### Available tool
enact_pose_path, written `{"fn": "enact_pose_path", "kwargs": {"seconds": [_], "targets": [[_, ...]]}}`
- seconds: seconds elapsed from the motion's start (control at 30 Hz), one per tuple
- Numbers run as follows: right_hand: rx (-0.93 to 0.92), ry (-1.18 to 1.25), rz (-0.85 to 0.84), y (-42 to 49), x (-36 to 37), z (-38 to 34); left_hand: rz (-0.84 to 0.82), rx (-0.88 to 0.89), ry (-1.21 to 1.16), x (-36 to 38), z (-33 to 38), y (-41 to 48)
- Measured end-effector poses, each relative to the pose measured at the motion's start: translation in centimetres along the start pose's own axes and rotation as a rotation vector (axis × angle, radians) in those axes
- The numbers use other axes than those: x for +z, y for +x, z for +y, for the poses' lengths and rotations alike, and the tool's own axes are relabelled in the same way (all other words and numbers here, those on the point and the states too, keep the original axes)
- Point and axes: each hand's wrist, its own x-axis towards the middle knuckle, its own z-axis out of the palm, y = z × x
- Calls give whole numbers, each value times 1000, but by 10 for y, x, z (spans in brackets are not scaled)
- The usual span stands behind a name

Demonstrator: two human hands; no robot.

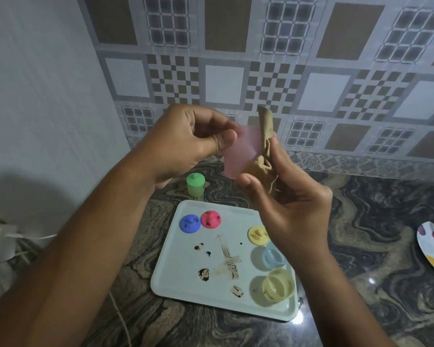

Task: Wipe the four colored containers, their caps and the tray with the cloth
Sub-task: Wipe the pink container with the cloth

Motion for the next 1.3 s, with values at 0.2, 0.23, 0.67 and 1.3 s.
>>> {"fn": "enact_pose_path", "kwargs": {"seconds": [0.2, 0.23, 0.67, 1.3], "targets": [[125, 182, 24, 6, -7, -6, -40, -92, -208, -9, -3, 5], [161, 213, 27, 7, -6, -8, -41, -94, -215, -9, -3, 5], [356, 335, 36, 7, 1, -24, -41, 49, 27, -12, 7, 4], [410, 332, 12, 12, 6, -21, -36, -1, 2, -15, -2, 6]]}}
